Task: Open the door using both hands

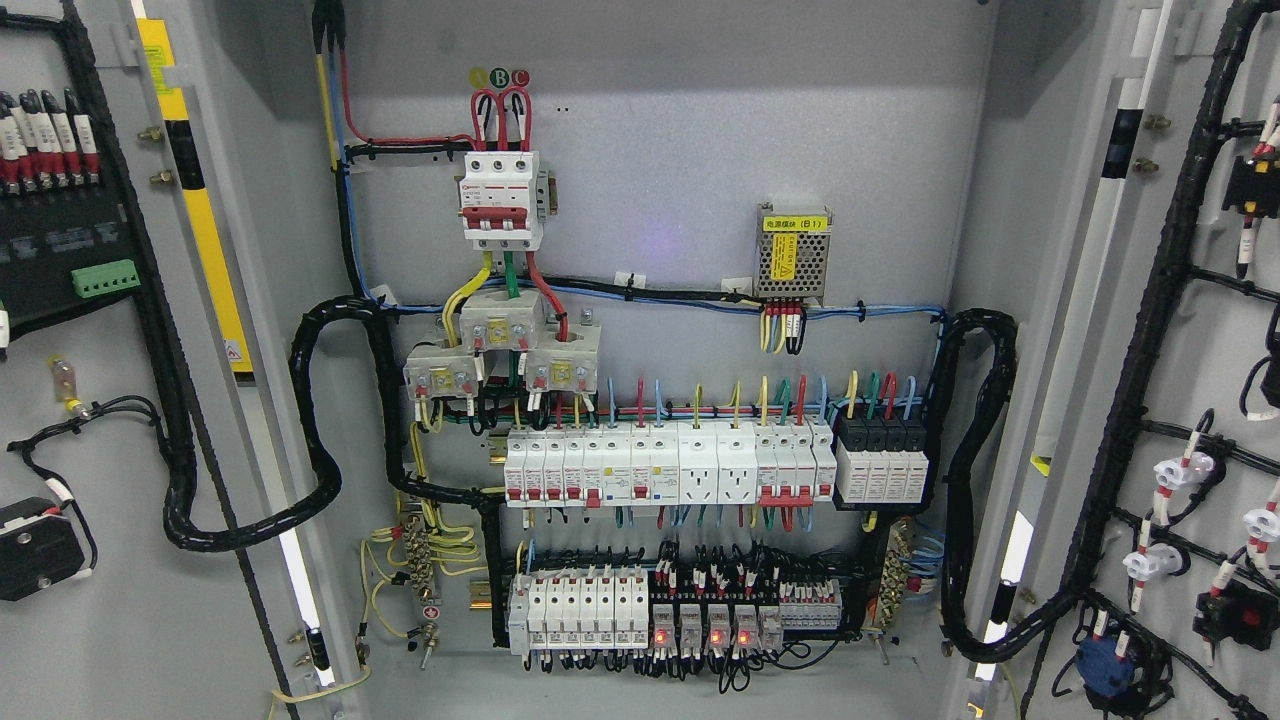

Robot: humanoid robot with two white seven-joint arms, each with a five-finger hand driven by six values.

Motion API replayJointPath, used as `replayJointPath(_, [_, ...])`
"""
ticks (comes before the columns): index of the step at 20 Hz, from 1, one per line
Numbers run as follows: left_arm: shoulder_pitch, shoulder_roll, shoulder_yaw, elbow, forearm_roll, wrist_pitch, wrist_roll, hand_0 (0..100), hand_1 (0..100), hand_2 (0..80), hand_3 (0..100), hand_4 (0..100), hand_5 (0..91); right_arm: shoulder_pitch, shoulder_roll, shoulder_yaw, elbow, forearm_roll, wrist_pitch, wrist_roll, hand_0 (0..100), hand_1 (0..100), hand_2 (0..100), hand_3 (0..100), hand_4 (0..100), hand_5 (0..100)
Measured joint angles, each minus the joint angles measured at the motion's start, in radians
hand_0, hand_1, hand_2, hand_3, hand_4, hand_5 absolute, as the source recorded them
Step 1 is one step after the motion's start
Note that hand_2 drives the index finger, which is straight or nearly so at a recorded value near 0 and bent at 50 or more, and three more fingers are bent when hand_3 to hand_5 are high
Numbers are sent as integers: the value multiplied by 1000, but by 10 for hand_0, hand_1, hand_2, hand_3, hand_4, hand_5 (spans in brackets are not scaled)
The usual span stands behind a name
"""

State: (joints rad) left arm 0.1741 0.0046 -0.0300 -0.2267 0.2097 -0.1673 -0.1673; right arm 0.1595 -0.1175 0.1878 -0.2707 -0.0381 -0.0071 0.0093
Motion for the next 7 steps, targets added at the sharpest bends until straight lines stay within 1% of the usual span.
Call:
replayJointPath(1, [-1, 0, -2, 7, -5, 7, 2, 0, 0, 0, 0, 0, 0, -2, 4, 0, 9, 6, 4, -3, 213, 144, 0, 0, 0, 0])
replayJointPath(4, [-2, -1, -8, 26, -28, 20, -32, 0, 0, 0, 0, 0, 0, -10, 14, 0, 37, 20, 13, -7, 213, 144, 0, 0, 0, 0])
replayJointPath(7, [-8, -2, -12, 39, -50, 24, -47, 0, 0, 0, 0, 0, 0, -18, 22, -2, 58, 27, 18, -9, 214, 144, 0, 0, 0, 0])
